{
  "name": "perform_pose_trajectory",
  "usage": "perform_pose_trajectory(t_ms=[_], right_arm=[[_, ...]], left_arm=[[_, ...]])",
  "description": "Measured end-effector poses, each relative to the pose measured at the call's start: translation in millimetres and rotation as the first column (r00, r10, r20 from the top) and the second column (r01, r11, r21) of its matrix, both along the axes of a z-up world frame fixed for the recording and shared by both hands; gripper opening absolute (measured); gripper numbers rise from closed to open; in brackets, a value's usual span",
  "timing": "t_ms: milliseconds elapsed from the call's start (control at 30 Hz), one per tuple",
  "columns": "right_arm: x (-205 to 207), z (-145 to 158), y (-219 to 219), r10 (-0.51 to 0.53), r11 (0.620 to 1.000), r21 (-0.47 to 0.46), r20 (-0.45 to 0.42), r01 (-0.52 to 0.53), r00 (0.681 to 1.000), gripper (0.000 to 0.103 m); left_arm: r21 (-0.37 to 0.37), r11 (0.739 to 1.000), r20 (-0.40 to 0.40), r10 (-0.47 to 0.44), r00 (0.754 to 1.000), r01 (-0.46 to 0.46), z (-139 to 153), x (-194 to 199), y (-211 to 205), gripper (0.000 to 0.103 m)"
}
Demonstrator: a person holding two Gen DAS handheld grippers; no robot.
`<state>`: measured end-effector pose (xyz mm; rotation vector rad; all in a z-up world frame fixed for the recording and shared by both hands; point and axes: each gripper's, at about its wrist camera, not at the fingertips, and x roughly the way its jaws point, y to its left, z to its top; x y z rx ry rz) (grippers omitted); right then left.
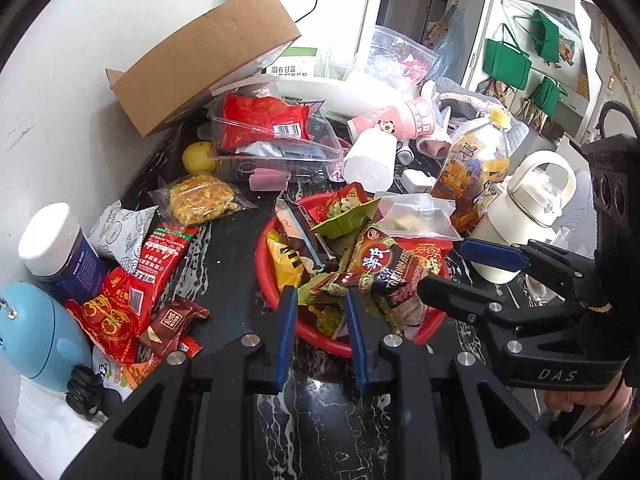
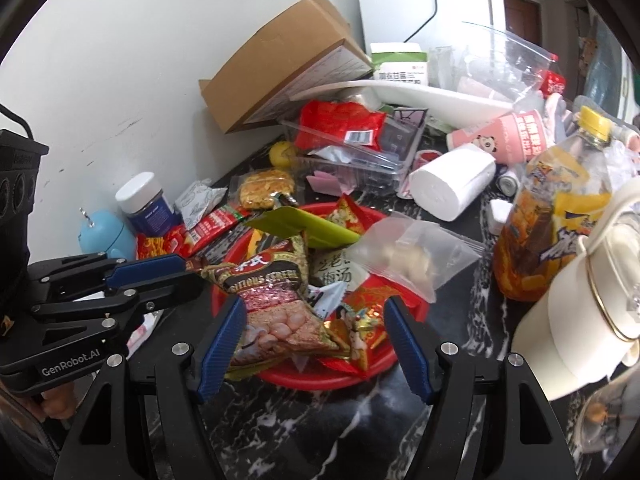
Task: Organize snacks
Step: 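Withdraw both open tools from the red basket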
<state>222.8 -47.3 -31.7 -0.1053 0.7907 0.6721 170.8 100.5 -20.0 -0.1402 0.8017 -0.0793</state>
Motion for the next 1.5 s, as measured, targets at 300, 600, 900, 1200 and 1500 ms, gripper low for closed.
perform_pose_trajectory(t_ms=[300,600,900,1200,1500], right_arm=[[0.5,7.0,-20.2,-0.059,0.998,0.022,-0.005,0.059,0.998,0.072],[-18.7,40.2,-40.2,-0.123,0.992,0.03,0.045,0.121,0.991,0.072],[-52.3,79.8,-62.4,-0.189,0.982,0.029,0.129,0.187,0.973,0.084],[-91.0,112.2,-77.2,-0.228,0.974,0.035,0.208,0.225,0.951,0.097],[-132.6,128.5,-84.3,-0.237,0.972,0.054,0.258,0.231,0.937,0.098]], left_arm=[[0.021,1.0,0.015,-0.014,1.0,0.014,16.9,-1.3,-16.5,0.024],[0.074,0.997,0.045,-0.02,0.999,0.017,44.9,-11.9,-32.6,0.024],[0.128,0.992,0.146,0.0,0.989,-0.019,78.6,-37.8,-45.6,0.071],[0.136,0.99,0.199,-0.007,0.98,-0.021,106.6,-66.9,-51.4,0.071],[0.145,0.989,0.242,-0.015,0.97,-0.02,124.7,-102.2,-56.4,0.071]])
